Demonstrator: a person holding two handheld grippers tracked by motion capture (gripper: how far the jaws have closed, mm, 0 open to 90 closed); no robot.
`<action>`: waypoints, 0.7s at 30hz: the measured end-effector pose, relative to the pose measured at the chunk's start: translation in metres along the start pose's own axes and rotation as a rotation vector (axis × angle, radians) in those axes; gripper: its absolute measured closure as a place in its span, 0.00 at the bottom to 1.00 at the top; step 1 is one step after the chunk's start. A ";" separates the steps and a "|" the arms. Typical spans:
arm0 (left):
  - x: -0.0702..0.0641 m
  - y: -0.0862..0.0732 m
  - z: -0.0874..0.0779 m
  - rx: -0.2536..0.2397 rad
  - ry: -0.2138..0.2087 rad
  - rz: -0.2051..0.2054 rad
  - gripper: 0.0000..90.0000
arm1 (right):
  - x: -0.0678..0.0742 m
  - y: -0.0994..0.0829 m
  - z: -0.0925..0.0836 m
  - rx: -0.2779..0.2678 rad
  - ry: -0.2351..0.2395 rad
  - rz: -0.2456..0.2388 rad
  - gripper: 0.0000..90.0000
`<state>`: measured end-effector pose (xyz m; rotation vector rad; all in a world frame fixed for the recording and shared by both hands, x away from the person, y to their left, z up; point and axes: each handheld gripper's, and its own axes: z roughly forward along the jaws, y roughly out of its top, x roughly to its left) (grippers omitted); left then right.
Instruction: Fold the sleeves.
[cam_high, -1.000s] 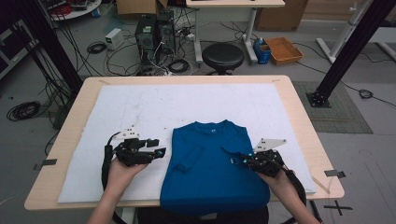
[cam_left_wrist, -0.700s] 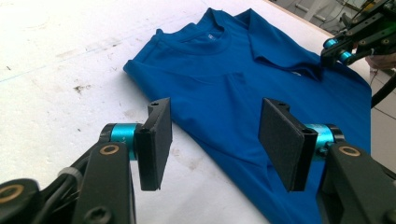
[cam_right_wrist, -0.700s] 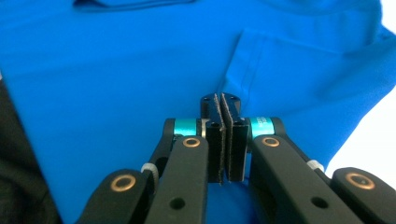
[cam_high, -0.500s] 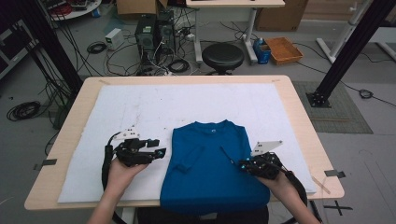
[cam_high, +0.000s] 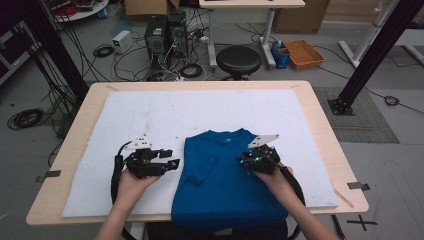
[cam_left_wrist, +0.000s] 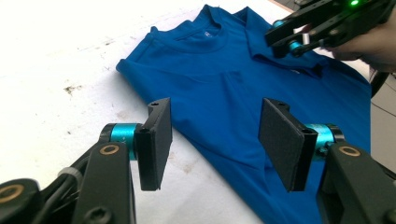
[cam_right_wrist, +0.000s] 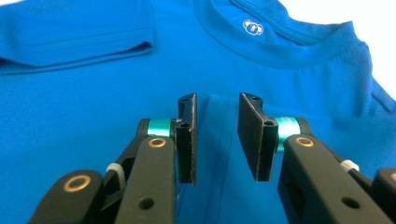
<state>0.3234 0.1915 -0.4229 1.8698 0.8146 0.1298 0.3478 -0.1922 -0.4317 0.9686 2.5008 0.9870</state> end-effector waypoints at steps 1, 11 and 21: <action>0.000 0.000 0.000 0.002 0.000 0.001 0.50 | 0.000 0.001 0.004 0.008 -0.006 -0.002 0.77; 0.000 0.000 0.003 0.009 -0.001 0.002 0.50 | 0.006 0.005 0.011 0.006 0.029 -0.069 0.97; 0.001 0.000 0.002 0.001 -0.003 0.002 0.49 | -0.033 -0.004 -0.044 -0.250 0.042 0.051 0.75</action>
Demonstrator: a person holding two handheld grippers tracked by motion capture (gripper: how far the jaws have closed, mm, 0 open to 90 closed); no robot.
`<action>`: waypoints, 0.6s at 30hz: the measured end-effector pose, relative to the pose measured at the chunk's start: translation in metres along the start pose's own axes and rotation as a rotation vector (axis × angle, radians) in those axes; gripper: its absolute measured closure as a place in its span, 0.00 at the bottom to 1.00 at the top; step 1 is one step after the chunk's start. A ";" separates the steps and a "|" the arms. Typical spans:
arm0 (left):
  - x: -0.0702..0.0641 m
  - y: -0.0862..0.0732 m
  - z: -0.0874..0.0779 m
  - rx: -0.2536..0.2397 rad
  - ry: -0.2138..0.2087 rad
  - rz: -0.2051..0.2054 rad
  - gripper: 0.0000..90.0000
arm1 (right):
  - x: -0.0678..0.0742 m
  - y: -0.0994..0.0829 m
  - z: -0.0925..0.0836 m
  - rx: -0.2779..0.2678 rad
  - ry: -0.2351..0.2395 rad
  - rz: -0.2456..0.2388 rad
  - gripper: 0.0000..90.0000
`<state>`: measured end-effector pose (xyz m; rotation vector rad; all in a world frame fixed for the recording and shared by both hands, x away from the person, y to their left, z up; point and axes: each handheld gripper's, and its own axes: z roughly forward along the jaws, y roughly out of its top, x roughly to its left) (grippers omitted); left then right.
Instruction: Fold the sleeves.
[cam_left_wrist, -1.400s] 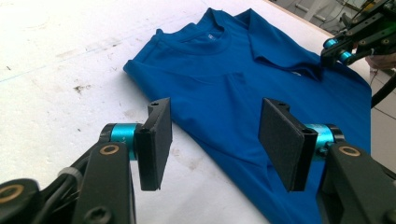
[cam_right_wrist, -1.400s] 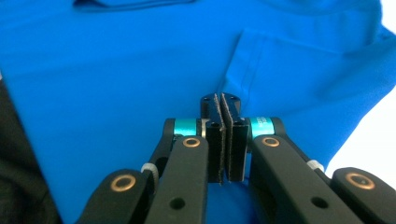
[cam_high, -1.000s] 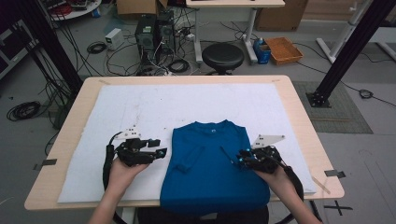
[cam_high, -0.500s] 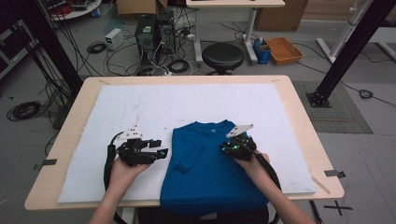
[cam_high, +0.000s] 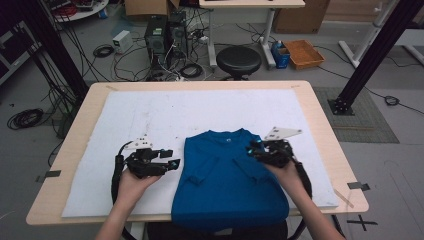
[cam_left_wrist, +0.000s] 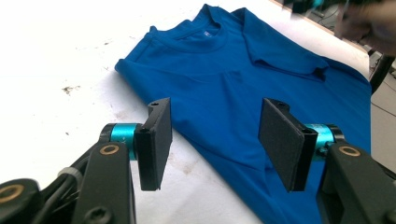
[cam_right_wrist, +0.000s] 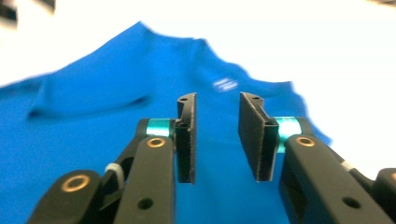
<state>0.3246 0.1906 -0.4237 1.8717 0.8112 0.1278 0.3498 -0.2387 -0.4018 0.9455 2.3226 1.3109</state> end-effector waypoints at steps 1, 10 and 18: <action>0.000 0.000 0.000 -0.002 0.001 0.001 0.49 | -0.008 0.000 -0.008 -0.024 -0.029 0.022 0.73; 0.004 0.000 -0.001 -0.025 0.024 0.000 0.49 | -0.055 -0.011 -0.037 -0.081 -0.159 0.192 0.61; 0.007 0.000 0.002 -0.021 0.031 -0.004 0.49 | -0.057 -0.013 -0.020 -0.008 -0.171 0.182 0.67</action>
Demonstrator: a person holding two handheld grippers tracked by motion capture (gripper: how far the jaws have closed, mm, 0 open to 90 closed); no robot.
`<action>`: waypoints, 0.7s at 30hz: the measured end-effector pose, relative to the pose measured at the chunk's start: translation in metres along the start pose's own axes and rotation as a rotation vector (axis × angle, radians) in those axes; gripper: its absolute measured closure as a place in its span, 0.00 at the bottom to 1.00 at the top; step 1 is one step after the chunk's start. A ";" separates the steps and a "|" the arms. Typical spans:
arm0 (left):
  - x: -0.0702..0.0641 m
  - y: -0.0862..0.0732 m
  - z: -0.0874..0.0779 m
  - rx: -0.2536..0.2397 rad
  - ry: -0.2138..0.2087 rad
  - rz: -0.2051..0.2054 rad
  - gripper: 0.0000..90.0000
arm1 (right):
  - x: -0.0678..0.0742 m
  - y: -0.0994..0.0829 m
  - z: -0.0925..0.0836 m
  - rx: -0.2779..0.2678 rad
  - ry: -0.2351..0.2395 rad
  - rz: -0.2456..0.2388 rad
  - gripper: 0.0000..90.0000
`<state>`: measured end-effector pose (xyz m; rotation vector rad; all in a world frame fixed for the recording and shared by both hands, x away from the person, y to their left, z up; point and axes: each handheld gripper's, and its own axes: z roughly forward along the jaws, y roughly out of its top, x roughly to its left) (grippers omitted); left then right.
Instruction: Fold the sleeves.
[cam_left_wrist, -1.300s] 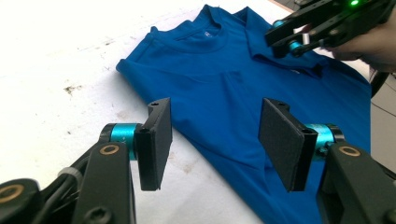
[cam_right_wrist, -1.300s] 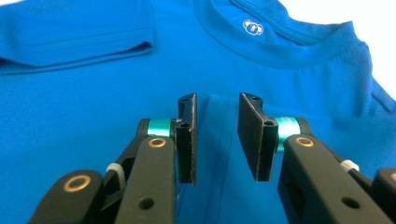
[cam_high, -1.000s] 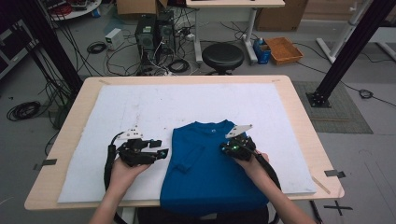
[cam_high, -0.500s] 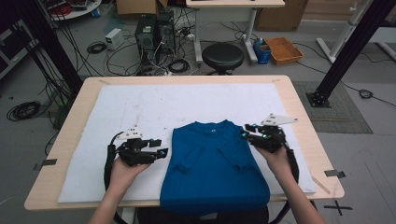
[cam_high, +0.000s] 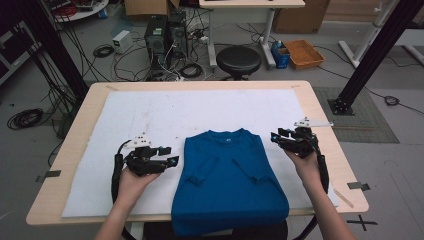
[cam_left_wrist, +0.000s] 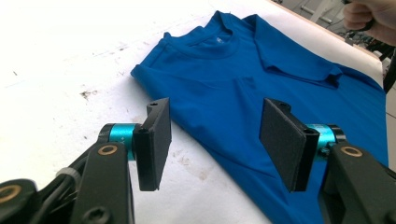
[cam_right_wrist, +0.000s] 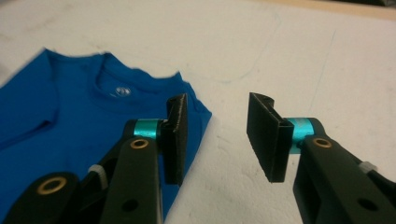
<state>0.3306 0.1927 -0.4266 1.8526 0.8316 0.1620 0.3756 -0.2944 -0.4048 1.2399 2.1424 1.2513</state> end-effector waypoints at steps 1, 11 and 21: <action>0.000 0.000 0.001 0.003 -0.001 0.000 0.49 | 0.001 0.000 0.007 0.026 -0.004 -0.003 0.68; 0.000 -0.001 -0.001 0.008 0.003 -0.001 0.49 | 0.005 -0.005 0.059 0.204 0.006 -0.020 0.94; -0.001 -0.001 0.001 0.017 -0.001 0.004 0.49 | 0.002 -0.006 0.054 0.177 -0.056 -0.030 0.99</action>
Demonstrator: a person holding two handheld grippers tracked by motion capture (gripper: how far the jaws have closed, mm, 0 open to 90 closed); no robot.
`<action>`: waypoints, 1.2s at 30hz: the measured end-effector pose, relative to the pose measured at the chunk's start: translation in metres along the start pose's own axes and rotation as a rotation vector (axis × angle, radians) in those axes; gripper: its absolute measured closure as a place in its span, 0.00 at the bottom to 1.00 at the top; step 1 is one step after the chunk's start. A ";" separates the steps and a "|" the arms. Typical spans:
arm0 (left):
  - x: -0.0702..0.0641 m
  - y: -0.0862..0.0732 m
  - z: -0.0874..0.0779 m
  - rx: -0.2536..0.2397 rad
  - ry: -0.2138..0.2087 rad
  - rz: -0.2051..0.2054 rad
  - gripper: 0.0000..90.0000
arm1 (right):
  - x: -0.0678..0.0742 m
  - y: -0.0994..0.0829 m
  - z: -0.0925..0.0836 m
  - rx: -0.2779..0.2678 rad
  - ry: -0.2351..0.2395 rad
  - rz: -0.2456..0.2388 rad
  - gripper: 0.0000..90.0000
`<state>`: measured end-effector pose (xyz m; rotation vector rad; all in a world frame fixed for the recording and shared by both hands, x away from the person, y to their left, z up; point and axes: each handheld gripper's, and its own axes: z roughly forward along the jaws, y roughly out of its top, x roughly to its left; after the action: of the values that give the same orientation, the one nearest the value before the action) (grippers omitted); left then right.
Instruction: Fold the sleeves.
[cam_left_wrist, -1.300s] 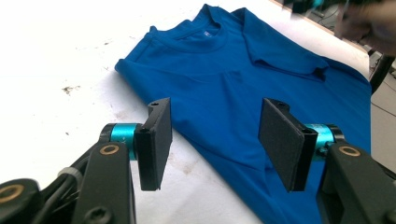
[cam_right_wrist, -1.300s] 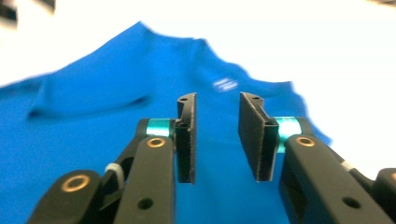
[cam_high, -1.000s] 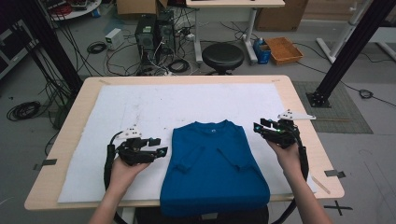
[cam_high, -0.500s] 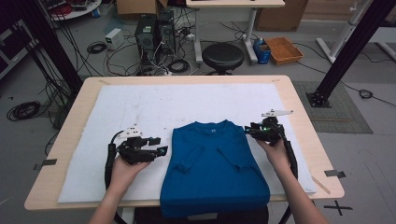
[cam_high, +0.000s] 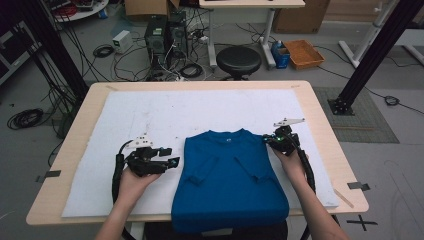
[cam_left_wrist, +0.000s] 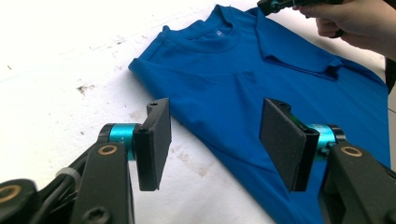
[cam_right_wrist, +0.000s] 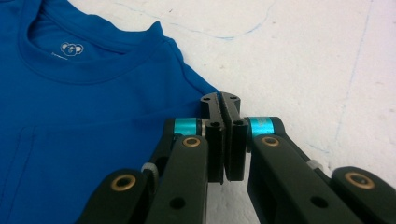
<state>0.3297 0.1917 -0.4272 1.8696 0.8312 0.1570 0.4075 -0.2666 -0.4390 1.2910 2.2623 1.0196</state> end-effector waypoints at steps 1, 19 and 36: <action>0.000 0.000 0.000 -0.003 0.001 -0.003 0.49 | 0.000 0.000 -0.001 0.002 -0.020 0.004 1.00; 0.004 0.002 -0.005 -0.037 0.020 -0.010 0.48 | -0.018 -0.003 -0.051 -0.158 0.008 0.075 0.53; 0.004 0.003 -0.006 -0.019 0.035 0.018 0.48 | -0.021 -0.004 -0.056 -0.172 -0.003 0.075 0.50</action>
<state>0.3317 0.1977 -0.4231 1.8614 0.8344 0.2085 0.3833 -0.3089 -0.4047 1.3107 2.0863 1.2087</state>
